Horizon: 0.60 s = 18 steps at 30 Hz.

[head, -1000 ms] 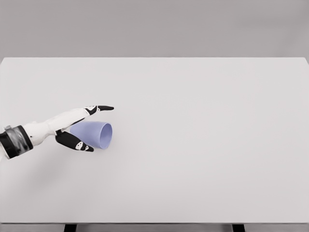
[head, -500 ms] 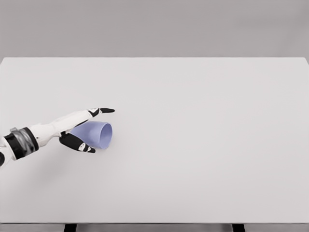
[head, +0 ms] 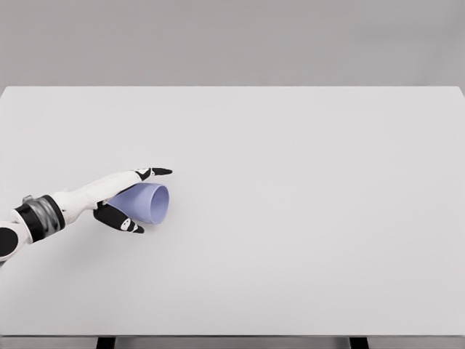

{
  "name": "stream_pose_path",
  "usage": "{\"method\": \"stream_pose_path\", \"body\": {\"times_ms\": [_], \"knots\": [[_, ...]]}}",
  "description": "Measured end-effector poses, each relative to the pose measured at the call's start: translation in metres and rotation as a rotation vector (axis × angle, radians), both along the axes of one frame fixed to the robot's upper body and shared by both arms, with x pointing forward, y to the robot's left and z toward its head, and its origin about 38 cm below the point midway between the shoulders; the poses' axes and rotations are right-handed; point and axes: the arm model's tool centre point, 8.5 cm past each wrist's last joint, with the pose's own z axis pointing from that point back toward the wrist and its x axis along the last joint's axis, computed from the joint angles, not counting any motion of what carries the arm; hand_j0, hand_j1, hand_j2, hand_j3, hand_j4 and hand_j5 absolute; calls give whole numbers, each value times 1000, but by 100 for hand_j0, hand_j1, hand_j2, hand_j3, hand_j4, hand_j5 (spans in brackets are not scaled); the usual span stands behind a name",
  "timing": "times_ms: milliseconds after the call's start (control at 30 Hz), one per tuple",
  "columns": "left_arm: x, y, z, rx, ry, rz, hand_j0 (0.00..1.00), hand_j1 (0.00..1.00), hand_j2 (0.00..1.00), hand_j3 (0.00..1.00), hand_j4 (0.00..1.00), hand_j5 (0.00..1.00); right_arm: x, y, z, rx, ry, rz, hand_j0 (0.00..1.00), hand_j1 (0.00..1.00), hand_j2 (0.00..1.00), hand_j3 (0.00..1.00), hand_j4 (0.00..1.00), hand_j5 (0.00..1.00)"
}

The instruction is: Flip the cup with left arm and place it on the table

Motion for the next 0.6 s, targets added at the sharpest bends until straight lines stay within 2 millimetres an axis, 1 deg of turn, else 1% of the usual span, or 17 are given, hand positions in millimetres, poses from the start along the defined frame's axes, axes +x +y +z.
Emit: {"method": "stream_pose_path", "body": {"times_ms": [267,333,400,467,533,600], "knots": [[1,2,-2,12,10,19,100,100,100,100,100,100,0,0,0,0,0,0,100,100,100,100,100,100],[1,2,-2,19,13,26,97,97,97,97,97,97,0,0,0,0,0,0,100,100,100,100,100,100],[1,3,-3,26,15,31,90,90,90,90,90,90,0,0,0,0,0,0,100,100,100,100,100,100],[1,4,-4,36,12,34,87,87,87,87,87,87,0,0,0,0,0,0,100,100,100,100,100,100],[1,4,-5,43,11,36,82,82,82,82,82,82,0,0,0,0,0,0,100,100,100,100,100,100],[0,5,-5,45,9,38,81,81,81,81,81,81,0,0,0,0,0,0,100,100,100,100,100,100]]}}
